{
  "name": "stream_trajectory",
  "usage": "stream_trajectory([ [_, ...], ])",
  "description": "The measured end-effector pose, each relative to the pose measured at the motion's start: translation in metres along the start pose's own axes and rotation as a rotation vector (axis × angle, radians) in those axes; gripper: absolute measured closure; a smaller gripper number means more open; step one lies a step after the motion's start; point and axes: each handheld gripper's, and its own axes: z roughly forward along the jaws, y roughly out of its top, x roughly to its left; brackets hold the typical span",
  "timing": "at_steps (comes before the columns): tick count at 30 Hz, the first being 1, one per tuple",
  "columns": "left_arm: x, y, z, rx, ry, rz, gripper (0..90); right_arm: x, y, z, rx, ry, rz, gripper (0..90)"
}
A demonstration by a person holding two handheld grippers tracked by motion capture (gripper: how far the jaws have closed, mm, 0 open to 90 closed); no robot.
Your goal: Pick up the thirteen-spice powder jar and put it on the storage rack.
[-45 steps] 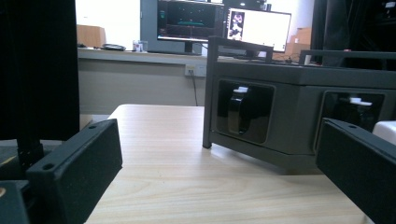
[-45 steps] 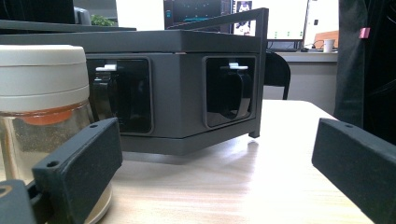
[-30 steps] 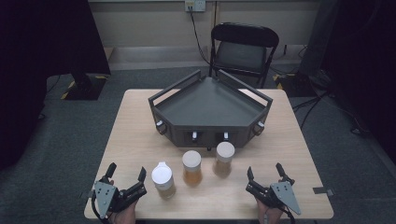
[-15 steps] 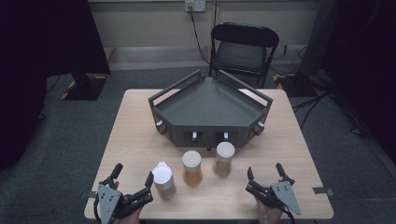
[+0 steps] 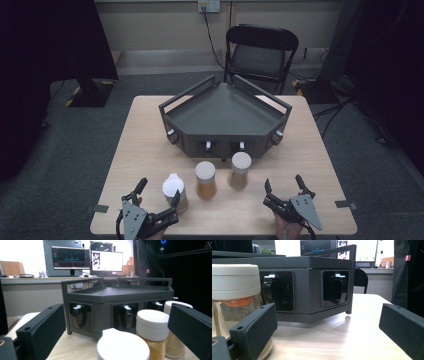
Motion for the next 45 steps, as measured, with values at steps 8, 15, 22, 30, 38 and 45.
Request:
stream_trajectory([
  [8,-0.014,-0.015,0.009,0.051,0.029,-0.013,1.4,0.0,0.0,0.0,0.0,0.001,0.0,0.6],
  [15,-0.015,-0.025,0.014,0.084,0.02,-0.012,7.4,0.0,0.0,0.0,0.0,0.001,0.0,0.6],
  [22,-0.019,-0.034,0.017,0.093,0.042,-0.02,12.0,0.0,0.0,0.0,0.0,0.001,0.0,0.6],
  [30,-0.021,-0.04,0.019,0.118,0.059,-0.024,17.7,0.0,0.0,0.0,0.0,0.001,0.0,0.6],
  [38,-0.019,-0.044,0.024,0.155,0.058,-0.03,26.5,0.0,0.0,0.0,0.0,0.002,0.0,0.6],
  [45,-0.02,-0.046,0.024,0.158,0.064,-0.03,29.1,0.0,0.0,0.0,0.0,0.001,0.001,0.6],
])
